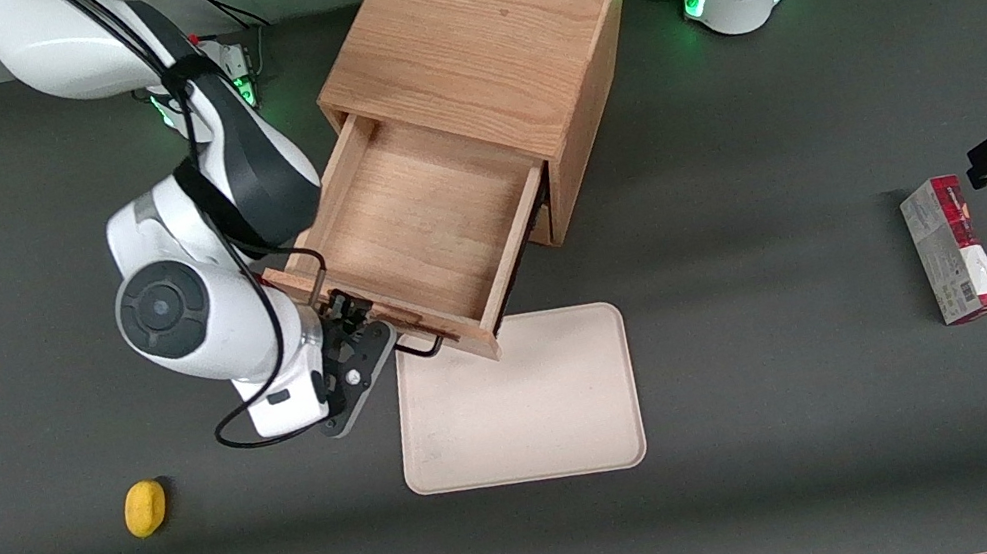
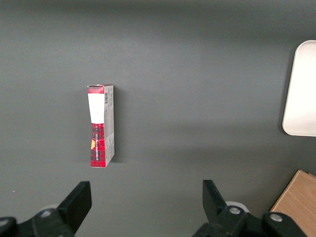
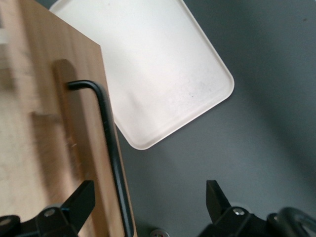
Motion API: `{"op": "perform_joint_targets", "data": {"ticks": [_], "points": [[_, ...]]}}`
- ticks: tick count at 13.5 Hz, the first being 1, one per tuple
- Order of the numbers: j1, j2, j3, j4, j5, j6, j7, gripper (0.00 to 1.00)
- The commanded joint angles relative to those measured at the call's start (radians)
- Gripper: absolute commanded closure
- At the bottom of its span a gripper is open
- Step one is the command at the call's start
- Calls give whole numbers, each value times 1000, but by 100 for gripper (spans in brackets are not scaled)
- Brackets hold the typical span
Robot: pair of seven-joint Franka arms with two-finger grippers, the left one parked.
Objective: Open upper drawer
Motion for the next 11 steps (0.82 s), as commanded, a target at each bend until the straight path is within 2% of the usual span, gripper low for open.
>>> {"op": "perform_joint_targets", "data": {"ticks": [1, 4, 6, 8, 10, 11], "points": [[-11, -77, 3, 15, -15, -73, -3, 0], [-5, -164, -71, 12, -30, -166, 20, 0], [-2, -210, -130, 9, -36, -209, 106, 0], [-1, -239, -174, 9, -73, -264, 205, 0], [-2, -258, -206, 4, -143, -303, 284, 0], [-2, -263, -229, 2, -148, -312, 345, 0]]}}
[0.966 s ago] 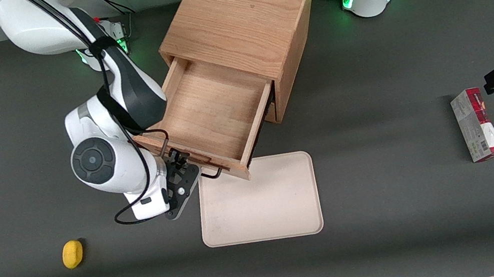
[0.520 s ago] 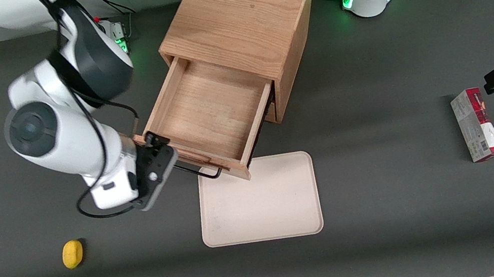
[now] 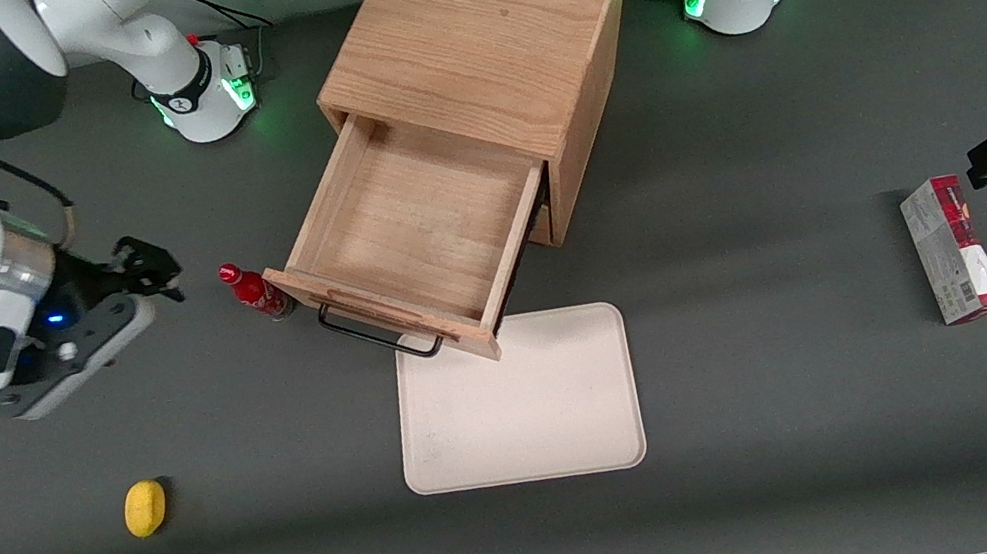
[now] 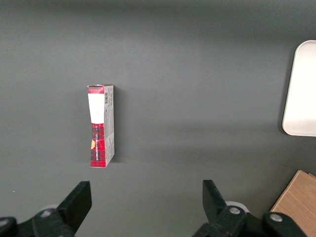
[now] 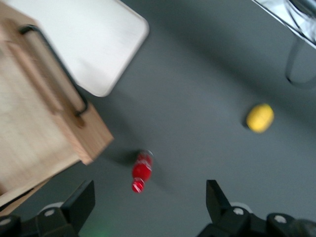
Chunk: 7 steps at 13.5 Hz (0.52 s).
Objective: Open upper drawer
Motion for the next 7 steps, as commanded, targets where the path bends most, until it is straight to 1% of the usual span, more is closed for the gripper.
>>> {"op": "perform_joint_targets", "data": {"ticks": [1, 2, 3, 4, 5, 7], "points": [[13, -29, -58, -34, -39, -26, 142, 0], [11, -46, -78, -57, -37, -19, 152, 0], [1, -73, -77, -83, -37, -2, 155, 0], [-39, -111, -63, -127, -37, 27, 155, 0], [-86, -162, -16, -191, -34, 61, 155, 0], [-274, -259, 157, -326, -32, 142, 155, 0]]}}
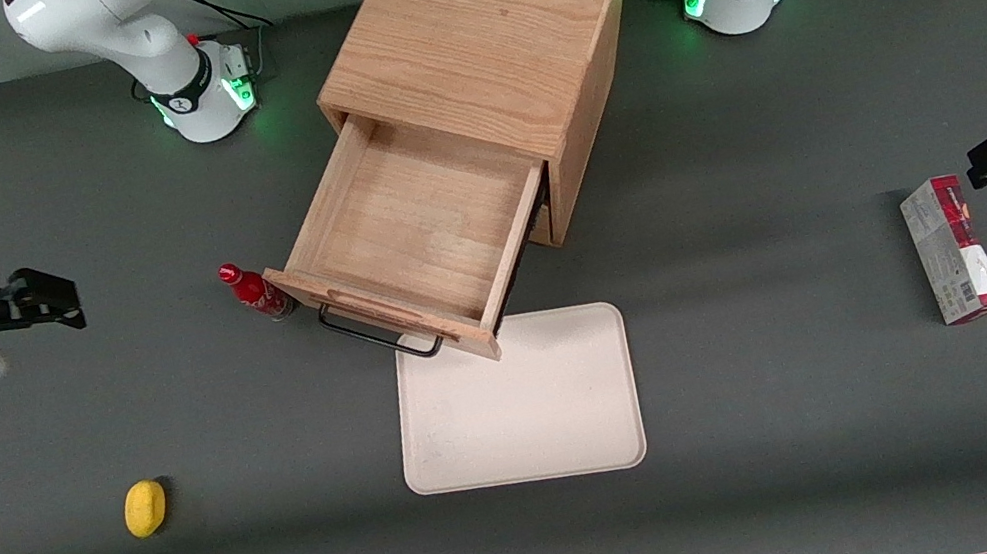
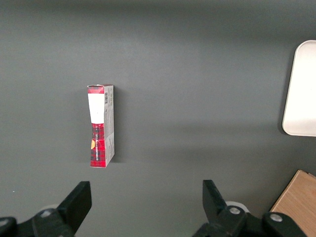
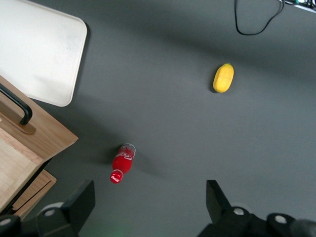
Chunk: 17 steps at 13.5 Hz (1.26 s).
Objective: Open upper drawer
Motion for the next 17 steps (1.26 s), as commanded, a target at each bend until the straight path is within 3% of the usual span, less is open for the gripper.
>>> {"op": "perform_joint_targets", "data": {"ticks": [1, 5, 9, 17], "points": [[-224, -181, 228, -232, -17, 127, 36, 0], [-303, -201, 265, -289, -20, 150, 36, 0], [-305, -204, 261, -338, -55, 202, 105, 0], [-306, -202, 250, -334, -66, 216, 87, 0]]}}
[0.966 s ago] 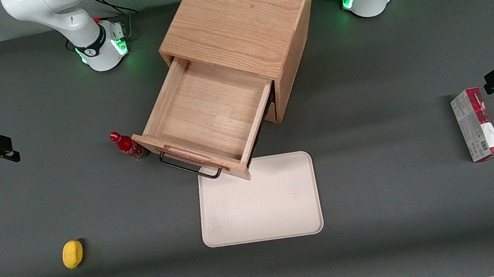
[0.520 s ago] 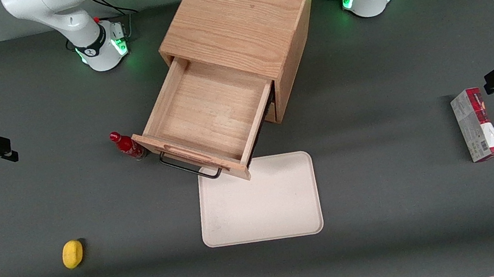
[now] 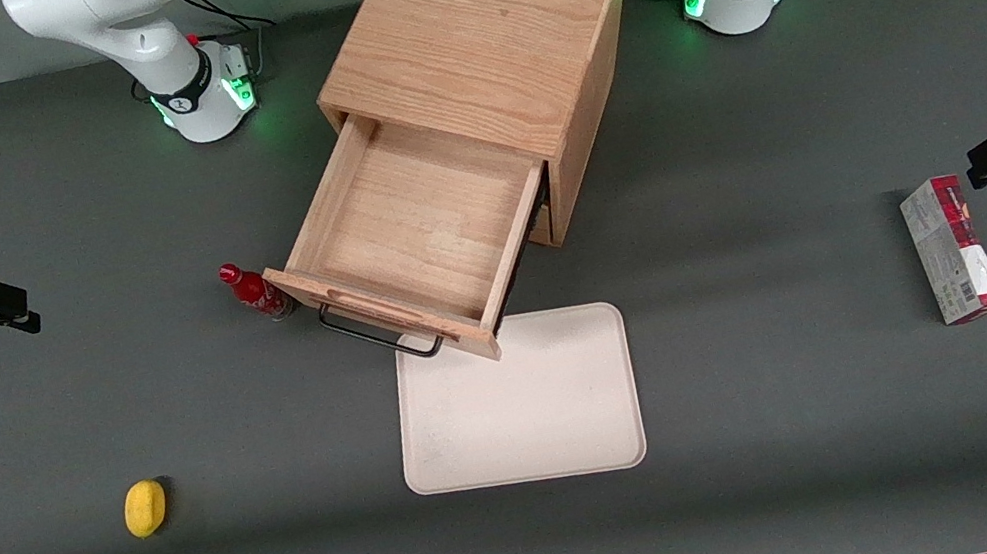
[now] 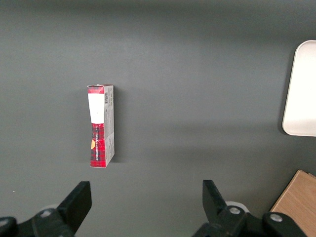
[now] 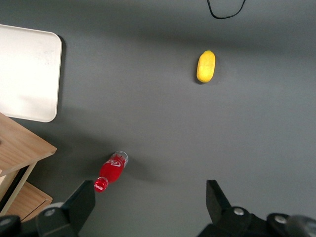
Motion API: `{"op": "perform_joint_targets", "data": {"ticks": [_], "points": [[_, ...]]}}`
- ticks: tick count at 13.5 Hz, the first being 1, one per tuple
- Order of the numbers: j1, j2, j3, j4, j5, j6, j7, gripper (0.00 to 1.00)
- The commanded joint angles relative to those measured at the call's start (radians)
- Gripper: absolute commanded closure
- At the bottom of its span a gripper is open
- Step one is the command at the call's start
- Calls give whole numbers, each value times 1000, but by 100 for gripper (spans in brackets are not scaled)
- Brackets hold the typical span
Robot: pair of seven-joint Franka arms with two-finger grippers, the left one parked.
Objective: Open upper drawer
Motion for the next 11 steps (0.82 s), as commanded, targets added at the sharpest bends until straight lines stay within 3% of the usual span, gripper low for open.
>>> {"op": "perform_joint_targets", "data": {"ticks": [1, 11], "points": [[-8, -19, 5, -16, -30, 13, 13, 0], [-8, -17, 3, -18, -50, 4, 24, 0]]}}
